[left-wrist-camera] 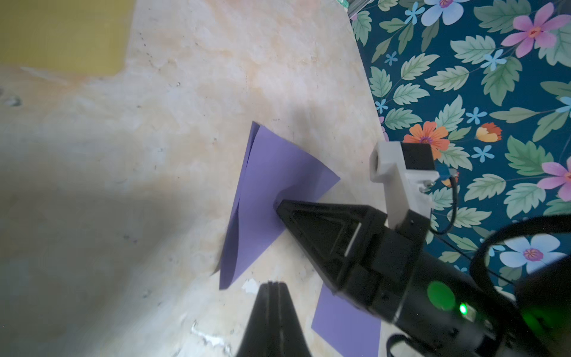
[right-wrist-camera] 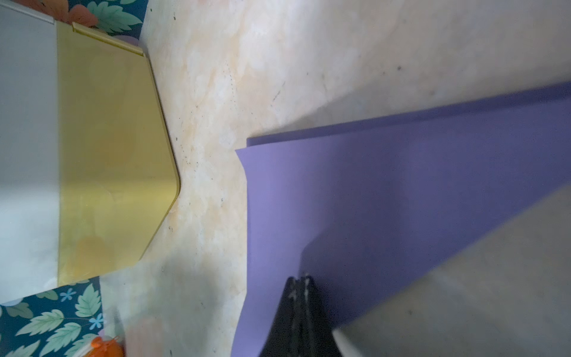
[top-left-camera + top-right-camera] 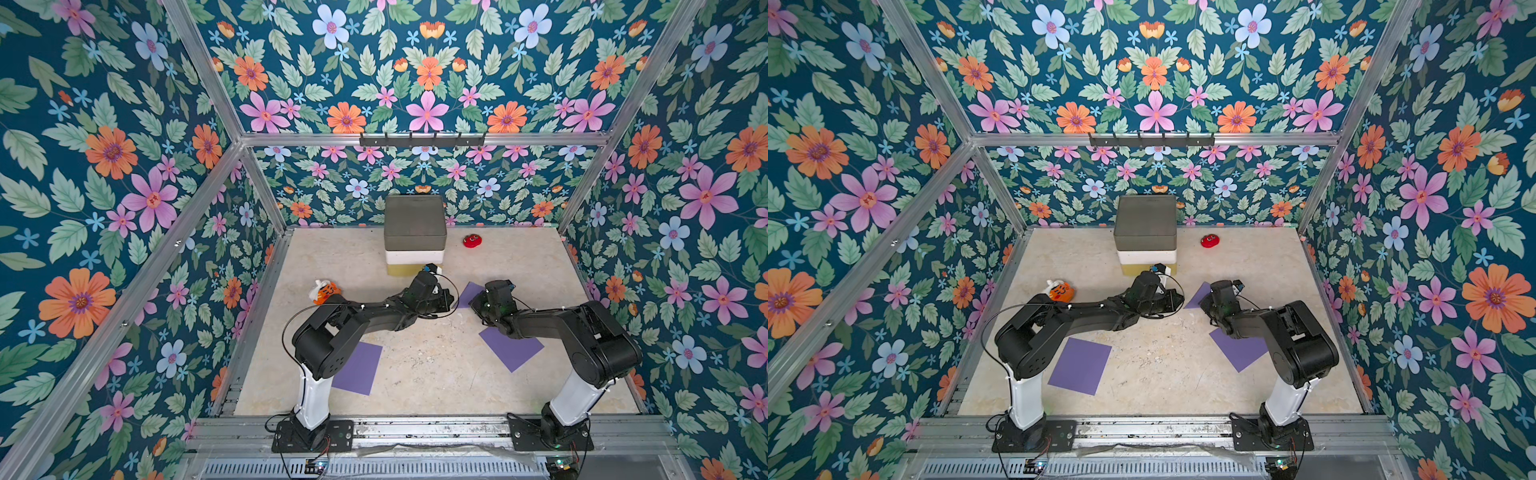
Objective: Fold the square paper diagonally
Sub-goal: Adjust the paper at the center of the board.
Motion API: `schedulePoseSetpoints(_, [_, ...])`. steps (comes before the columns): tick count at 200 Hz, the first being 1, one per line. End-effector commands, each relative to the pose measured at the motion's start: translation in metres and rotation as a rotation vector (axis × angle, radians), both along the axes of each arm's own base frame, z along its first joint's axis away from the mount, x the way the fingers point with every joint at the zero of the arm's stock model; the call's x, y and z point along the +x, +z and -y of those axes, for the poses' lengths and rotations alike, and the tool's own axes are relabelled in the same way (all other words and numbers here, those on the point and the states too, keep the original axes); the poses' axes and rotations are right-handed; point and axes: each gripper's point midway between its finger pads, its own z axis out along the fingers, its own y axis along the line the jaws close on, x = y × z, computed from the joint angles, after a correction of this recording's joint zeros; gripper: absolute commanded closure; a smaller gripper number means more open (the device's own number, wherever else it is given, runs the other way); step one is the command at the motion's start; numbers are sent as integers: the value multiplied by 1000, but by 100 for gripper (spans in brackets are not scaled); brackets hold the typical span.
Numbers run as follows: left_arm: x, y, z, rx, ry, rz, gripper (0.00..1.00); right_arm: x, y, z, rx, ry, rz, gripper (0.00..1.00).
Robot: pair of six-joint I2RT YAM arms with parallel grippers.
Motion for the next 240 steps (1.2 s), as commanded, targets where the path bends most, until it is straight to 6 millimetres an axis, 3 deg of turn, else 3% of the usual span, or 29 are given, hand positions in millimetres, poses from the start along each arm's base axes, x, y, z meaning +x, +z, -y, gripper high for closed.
schedulePoseSetpoints(1, [1,-3,17,-22,-26,-10,100,-18,-19,3,-4,-2,-99,96])
schedulePoseSetpoints(46, [5,-18,36,-34,-42,-41,100,-19,-17,2,12,-7,-93,96])
schedulePoseSetpoints(107, [5,-41,35,-7,-20,-71,100,-20,-15,2,21,-7,-87,96])
schedulePoseSetpoints(156, [0,-77,20,79,20,-119,100,-21,-14,3,23,-13,-84,96])
schedulePoseSetpoints(240, [-5,-108,-13,230,112,-163,100,-19,-7,15,2,-46,-74,91])
